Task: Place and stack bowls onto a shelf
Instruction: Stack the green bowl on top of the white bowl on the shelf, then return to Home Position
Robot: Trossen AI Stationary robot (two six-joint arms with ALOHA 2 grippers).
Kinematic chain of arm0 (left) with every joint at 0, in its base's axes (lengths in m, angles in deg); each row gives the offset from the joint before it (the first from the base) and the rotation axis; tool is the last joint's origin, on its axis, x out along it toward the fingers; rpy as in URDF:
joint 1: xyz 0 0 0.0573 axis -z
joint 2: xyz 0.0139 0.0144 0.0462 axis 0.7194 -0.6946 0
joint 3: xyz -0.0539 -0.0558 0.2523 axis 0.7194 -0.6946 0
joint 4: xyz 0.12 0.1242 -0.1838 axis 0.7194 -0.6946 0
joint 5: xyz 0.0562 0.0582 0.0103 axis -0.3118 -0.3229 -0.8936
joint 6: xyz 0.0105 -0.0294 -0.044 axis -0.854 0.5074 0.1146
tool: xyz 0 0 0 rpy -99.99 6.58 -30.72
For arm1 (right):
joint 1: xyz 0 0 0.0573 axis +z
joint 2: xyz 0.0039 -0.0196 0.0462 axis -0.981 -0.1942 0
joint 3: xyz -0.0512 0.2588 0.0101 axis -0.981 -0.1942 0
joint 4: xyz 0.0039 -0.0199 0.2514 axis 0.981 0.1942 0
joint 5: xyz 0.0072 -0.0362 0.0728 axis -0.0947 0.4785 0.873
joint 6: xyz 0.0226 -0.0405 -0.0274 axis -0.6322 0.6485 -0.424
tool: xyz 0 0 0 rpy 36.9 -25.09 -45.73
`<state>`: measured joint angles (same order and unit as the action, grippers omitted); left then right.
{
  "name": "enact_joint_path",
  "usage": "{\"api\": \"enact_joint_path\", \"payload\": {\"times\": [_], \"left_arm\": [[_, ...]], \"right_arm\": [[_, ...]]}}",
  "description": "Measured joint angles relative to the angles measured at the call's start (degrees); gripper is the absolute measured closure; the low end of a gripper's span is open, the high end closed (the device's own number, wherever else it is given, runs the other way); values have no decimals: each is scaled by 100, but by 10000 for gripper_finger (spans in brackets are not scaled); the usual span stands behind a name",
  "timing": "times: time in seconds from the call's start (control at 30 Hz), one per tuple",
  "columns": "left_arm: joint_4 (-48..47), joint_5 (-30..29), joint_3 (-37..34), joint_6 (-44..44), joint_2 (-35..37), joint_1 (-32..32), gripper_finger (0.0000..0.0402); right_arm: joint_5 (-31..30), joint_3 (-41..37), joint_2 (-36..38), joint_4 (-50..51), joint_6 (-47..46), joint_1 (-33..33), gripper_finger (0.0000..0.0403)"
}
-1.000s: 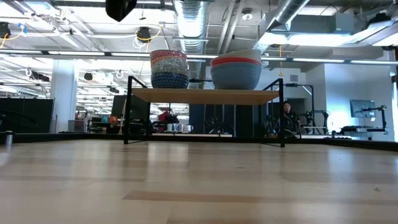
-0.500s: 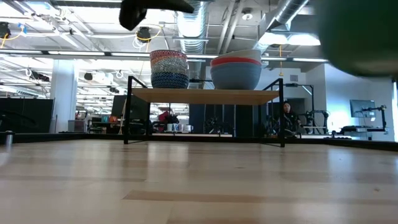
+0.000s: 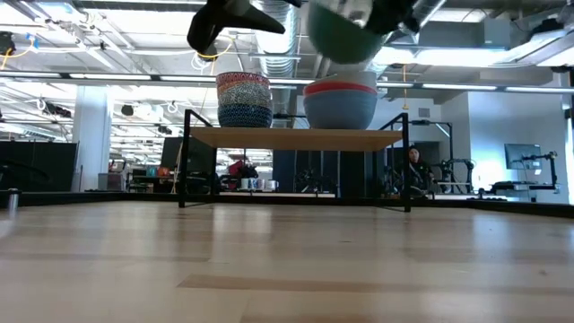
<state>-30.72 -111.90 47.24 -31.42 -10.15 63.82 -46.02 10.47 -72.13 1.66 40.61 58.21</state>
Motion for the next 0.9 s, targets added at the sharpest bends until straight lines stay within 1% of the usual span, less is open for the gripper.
{"api": "enact_joint_path", "payload": {"times": [0.07,0.17,0.27,0.37,0.47,0.57,0.63,0.7,0.77,0.83,0.9], "left_arm": [[-53,-5,0,0,65,-33,246],[-178,-133,0,0,185,-65,246],[-348,-412,0,7,364,-76,246],[-537,-647,0,67,530,-74,246],[-674,-767,0,101,667,-74,246],[-776,-879,0,104,724,-93,246],[-764,-920,0,74,725,-131,246],[-694,-998,0,-6,726,-155,246],[-460,-1133,0,-220,727,-159,246],[-191,-1181,-1,-634,808,-157,249],[190,-1154,-2,-1104,972,-195,260]], "right_arm": [[105,200,-287,56,274,-550,378],[212,567,-796,95,406,-1066,378],[395,946,-1184,606,419,-1410,378],[600,1333,-1493,1003,424,-1583,371],[1114,1624,-1734,1496,460,-1699,333],[1879,1799,-1878,1703,522,-1790,287],[2161,1845,-1940,1756,556,-1859,257],[2263,1852,-1922,1704,593,-1901,228],[2349,1850,-1746,1531,707,-1912,203],[2484,1854,-1428,1273,799,-1916,184],[2798,1860,-1074,1028,920,-1914,174]]}}
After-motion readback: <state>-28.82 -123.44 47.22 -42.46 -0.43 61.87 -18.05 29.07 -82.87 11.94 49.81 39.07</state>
